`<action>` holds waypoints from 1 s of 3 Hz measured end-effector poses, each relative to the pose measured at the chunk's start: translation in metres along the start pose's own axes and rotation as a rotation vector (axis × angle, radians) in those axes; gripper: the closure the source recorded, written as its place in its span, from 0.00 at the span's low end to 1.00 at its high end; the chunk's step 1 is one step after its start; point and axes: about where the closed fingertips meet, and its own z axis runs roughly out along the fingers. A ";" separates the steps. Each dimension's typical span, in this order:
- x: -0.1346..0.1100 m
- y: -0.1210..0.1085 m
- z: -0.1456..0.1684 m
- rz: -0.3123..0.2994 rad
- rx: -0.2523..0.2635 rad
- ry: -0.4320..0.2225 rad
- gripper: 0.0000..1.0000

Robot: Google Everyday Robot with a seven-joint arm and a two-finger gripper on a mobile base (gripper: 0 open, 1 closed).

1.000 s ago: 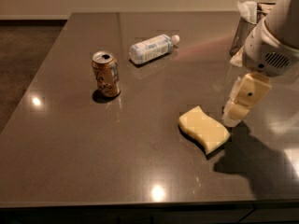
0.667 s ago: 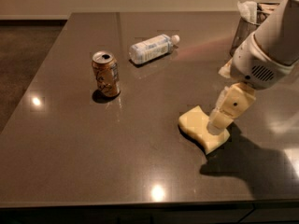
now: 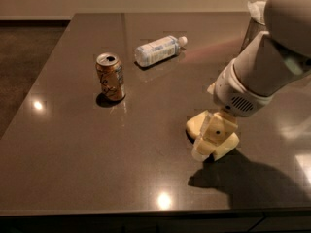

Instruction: Move sponge near orange can

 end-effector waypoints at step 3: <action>0.026 -0.012 0.029 0.064 0.052 0.096 0.00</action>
Offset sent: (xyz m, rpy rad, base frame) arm 0.0128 -0.0218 -0.0465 -0.1085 0.0148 -0.1017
